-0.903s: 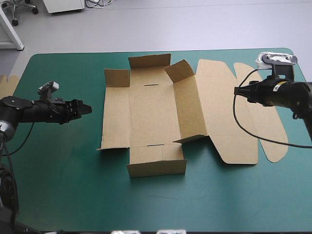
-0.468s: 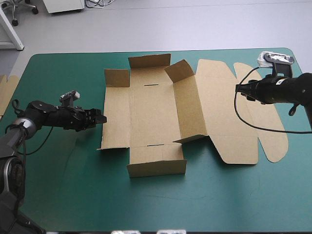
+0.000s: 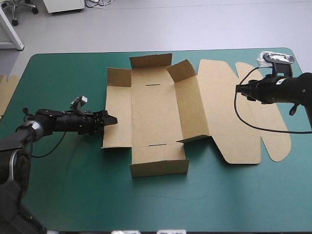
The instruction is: Fold the box
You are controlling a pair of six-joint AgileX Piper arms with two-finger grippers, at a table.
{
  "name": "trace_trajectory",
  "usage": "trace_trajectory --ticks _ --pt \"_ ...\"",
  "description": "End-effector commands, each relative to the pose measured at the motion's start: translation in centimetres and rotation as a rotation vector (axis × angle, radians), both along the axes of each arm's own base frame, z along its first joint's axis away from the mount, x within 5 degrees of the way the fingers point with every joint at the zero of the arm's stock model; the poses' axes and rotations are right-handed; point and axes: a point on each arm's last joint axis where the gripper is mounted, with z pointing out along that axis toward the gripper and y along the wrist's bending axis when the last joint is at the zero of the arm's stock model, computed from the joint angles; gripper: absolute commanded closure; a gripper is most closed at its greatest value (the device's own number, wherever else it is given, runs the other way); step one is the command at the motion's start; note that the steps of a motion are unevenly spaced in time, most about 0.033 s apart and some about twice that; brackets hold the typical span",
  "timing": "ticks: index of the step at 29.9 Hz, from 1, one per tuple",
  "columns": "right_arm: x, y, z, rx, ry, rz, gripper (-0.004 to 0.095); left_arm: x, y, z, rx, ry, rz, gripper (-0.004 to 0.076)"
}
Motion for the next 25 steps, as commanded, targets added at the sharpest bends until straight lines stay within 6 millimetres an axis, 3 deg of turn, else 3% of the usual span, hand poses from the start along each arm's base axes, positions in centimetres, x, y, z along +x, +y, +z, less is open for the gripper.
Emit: trace_trajectory --ticks 1,6,12,18,25 --pt "-0.5 -0.2 2.2 0.000 -0.107 -0.014 0.0477 -0.4 -1.5 0.5 -0.053 -0.013 -0.064 0.0305" --pt "-0.5 -0.2 2.2 0.000 -0.107 -0.014 0.0476 0.4 -2.1 2.3 -0.182 -0.109 -0.074 0.0305" --pt "-0.5 -0.2 2.1 0.000 -0.102 -0.012 0.0476 1.1 -1.9 2.8 -0.164 -0.141 -0.051 0.0318" --pt "-0.5 -0.2 2.1 -0.012 -0.104 0.000 0.0487 1.5 -1.6 2.6 -0.133 -0.152 -0.009 0.0410" --pt "-0.5 -0.2 2.1 -0.020 -0.106 0.007 0.0490 1.3 -1.7 2.6 -0.140 -0.144 -0.027 0.0573"
